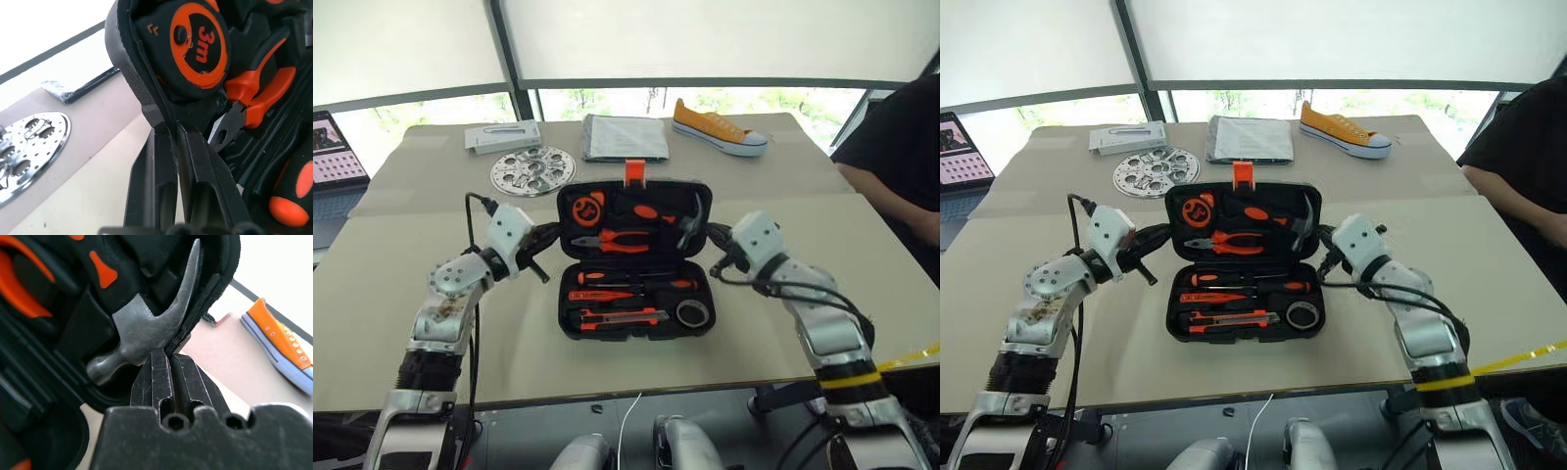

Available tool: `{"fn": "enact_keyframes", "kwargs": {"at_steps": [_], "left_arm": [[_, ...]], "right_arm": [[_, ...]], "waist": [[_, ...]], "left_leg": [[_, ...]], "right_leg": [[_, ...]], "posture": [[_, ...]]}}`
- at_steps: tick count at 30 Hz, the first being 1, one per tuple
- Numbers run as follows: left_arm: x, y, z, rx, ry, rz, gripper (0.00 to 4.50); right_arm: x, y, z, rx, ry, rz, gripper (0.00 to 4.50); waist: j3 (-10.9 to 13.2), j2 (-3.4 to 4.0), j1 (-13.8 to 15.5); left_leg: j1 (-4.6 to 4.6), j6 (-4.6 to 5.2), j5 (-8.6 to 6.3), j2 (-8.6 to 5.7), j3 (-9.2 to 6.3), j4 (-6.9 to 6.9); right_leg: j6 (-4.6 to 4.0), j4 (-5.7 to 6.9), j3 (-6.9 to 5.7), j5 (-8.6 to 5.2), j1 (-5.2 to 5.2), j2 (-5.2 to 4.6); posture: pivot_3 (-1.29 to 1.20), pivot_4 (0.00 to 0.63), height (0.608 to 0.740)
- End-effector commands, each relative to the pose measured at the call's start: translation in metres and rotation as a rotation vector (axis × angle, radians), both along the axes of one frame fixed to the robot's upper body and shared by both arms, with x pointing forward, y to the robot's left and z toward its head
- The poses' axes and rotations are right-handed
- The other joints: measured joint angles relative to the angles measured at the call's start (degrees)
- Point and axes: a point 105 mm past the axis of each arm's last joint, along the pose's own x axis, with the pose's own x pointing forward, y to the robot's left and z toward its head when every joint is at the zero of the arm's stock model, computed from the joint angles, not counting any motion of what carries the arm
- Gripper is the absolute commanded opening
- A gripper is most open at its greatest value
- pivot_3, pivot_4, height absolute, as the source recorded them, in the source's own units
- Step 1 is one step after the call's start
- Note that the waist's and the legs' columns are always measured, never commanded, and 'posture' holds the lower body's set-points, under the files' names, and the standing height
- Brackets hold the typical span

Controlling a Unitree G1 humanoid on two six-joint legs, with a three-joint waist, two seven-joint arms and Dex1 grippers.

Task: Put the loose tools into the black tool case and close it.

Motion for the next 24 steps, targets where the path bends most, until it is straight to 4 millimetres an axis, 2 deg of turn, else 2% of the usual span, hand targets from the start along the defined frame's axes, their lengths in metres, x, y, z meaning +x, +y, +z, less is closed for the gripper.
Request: {"fn": "enact_keyframes", "kwargs": {"at_steps": [1,10,11,13,16,17,19,20,22,23,24], "left_arm": [[-0.005,0.017,0.008,-0.011,-0.029,0.077,0.00],[-0.016,0.018,0.007,-0.051,-0.006,0.092,0.00],[-0.018,0.018,0.007,-0.061,0.001,0.090,0.00],[-0.021,0.019,0.009,-0.079,0.010,0.080,0.69],[-0.028,0.019,0.011,-0.089,0.030,0.058,1.73],[-0.032,0.020,0.011,-0.086,0.038,0.048,1.98],[-0.049,0.023,0.011,-0.075,0.087,0.006,2.65],[-0.062,0.028,0.011,-0.069,0.139,-0.022,3.16],[-0.086,0.042,0.005,-0.047,0.259,-0.051,3.82],[-0.092,0.051,0.001,-0.025,0.295,-0.035,4.15],[-0.095,0.058,-0.002,-0.011,0.315,-0.020,4.46]], "right_arm": [[-0.010,-0.015,-0.005,-0.026,0.019,-0.026,0.02],[-0.025,-0.008,-0.003,-0.016,0.038,0.026,0.02],[-0.026,-0.008,-0.001,-0.009,0.046,0.033,0.36],[-0.030,-0.006,0.001,0.033,0.091,0.069,0.93],[-0.035,-0.008,0.006,0.021,0.111,0.096,2.10],[-0.038,-0.010,0.010,0.020,0.118,0.114,2.30],[-0.050,-0.017,0.018,0.014,0.143,0.144,2.97],[-0.059,-0.023,0.021,0.004,0.167,0.167,3.42],[-0.078,-0.033,0.022,-0.029,0.233,0.218,4.02],[-0.087,-0.037,0.020,-0.043,0.266,0.237,4.35],[-0.093,-0.038,0.019,-0.051,0.287,0.247,4.50]], "waist": [[0.00,0.00,0.06],[0.00,0.00,0.12],[0.00,-0.01,0.10],[0.01,-0.01,0.06],[0.01,-0.01,0.06],[0.01,-0.01,0.06],[0.02,-0.01,0.24],[0.03,0.00,0.25],[0.04,0.00,0.24],[0.04,0.02,0.27],[0.06,0.03,0.40]], "left_leg": [[0.04,0.00,0.00,0.01,0.00,-0.01],[0.09,0.00,0.00,0.05,0.02,-0.07],[0.10,0.00,0.00,0.05,0.03,-0.10],[0.10,0.00,0.00,0.05,0.02,-0.11],[0.09,0.00,0.00,0.06,0.04,-0.11],[0.09,0.01,0.00,0.07,0.04,-0.11],[0.10,0.01,0.00,0.07,0.03,-0.15],[0.09,0.02,-0.01,0.07,0.03,-0.18],[0.07,0.07,-0.04,0.10,0.03,-0.22],[0.07,0.12,-0.07,0.13,0.02,-0.27],[0.10,0.15,-0.09,0.13,0.00,-0.30]], "right_leg": [[0.00,-0.01,0.01,0.00,0.04,0.01],[0.01,-0.02,0.05,-0.01,0.05,0.06],[0.01,-0.02,0.06,-0.01,0.05,0.06],[0.00,-0.04,0.05,-0.01,0.04,0.07],[0.00,-0.05,0.06,-0.01,0.04,0.08],[0.00,-0.04,0.06,-0.01,0.04,0.08],[0.00,-0.06,0.06,-0.02,0.04,0.07],[0.00,-0.10,0.06,-0.02,0.03,0.08],[0.02,-0.11,0.05,-0.03,0.00,0.08],[0.03,-0.12,0.03,-0.05,-0.01,0.11],[0.03,-0.13,0.01,-0.09,0.01,0.13]], "posture": [[0.00,0.150,0.740],[0.00,0.150,0.740],[0.00,0.150,0.740],[0.00,0.150,0.740],[0.00,0.150,0.740],[0.00,0.150,0.740],[0.00,0.150,0.740],[0.00,0.150,0.740],[0.00,0.150,0.740],[0.00,0.150,0.740],[0.00,0.150,0.740]]}}
